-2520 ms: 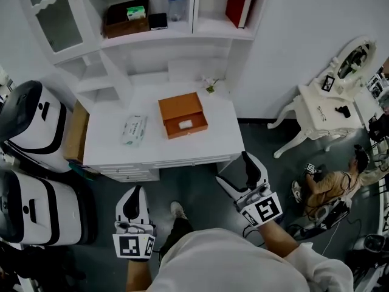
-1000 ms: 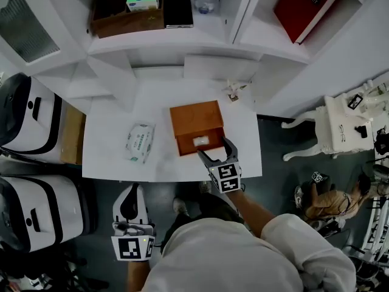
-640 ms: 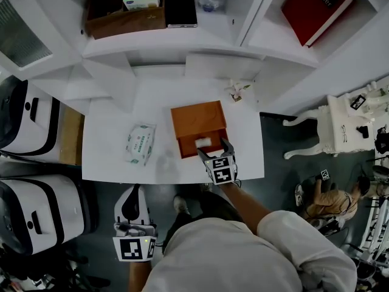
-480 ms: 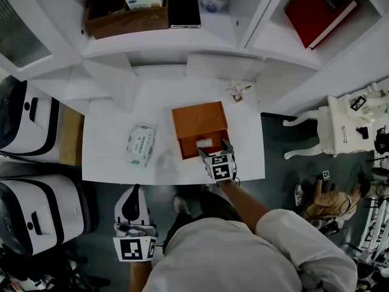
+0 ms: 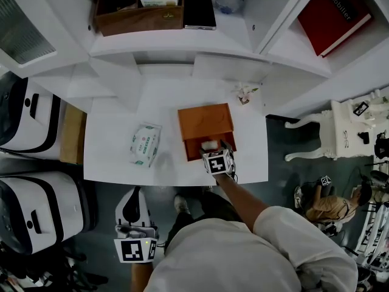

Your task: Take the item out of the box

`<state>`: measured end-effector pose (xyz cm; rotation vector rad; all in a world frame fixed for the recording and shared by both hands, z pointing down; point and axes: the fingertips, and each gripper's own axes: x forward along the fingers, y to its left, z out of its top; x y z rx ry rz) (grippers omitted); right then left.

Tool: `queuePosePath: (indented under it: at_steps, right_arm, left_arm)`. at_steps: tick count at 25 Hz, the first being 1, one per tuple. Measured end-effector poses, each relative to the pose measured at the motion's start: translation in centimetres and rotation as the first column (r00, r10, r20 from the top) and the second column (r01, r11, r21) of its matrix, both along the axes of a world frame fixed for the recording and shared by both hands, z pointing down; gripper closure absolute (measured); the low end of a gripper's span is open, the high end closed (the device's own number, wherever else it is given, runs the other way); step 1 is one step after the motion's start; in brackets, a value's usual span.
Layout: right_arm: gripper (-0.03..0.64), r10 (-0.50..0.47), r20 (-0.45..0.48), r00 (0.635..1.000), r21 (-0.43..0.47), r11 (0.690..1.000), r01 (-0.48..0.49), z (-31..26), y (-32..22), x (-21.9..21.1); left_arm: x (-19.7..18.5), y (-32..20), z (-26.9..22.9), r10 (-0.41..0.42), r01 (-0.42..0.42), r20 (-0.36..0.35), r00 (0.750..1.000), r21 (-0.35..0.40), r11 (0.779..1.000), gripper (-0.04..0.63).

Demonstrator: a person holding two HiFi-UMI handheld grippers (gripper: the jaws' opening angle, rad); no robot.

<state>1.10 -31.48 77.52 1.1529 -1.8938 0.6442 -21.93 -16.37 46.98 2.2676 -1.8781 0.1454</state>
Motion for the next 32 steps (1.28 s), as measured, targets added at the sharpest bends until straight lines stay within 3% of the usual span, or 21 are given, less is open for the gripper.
queuePosePath:
  at_steps: [4, 18, 20, 22, 27, 32]
  right_arm:
    - [0.198, 0.010, -0.050, 0.999, -0.063, 0.998, -0.014, 1.9, -0.4, 0.5]
    - [0.206, 0.004, -0.097, 0.995, -0.199, 0.980, -0.023, 4.9, -1.2, 0.6]
    - [0.238, -0.003, -0.108, 0.994, -0.207, 0.978, -0.020, 5.2, -1.3, 0.8]
    - [0.328, -0.007, -0.119, 0.993, -0.207, 0.978, -0.018, 5.4, -1.3, 0.9]
    - [0.324, -0.029, -0.117, 0.993, -0.219, 0.976, 0.003, 6.1, -1.1, 0.9]
    - [0.331, -0.052, -0.099, 0.994, -0.170, 0.985, 0.034, 5.8, -1.1, 0.8]
  left_arm:
    - [-0.6, -0.1, 0.4, -0.014, 0.014, -0.008, 1.000, -0.012, 1.000, 0.591]
    - [-1.1, -0.2, 1.5, -0.041, 0.040, -0.020, 0.999, -0.041, 0.998, 0.591]
    - [-1.2, -0.2, 1.6, -0.046, 0.045, -0.019, 0.999, -0.046, 0.998, 0.591]
    - [-1.2, -0.2, 1.8, -0.048, 0.047, -0.017, 0.999, -0.052, 0.998, 0.591]
    - [-0.9, -0.1, 1.9, -0.046, 0.045, -0.011, 0.999, -0.060, 0.997, 0.590]
    - [-0.6, -0.2, 1.8, -0.039, 0.039, -0.003, 0.999, -0.062, 0.997, 0.591]
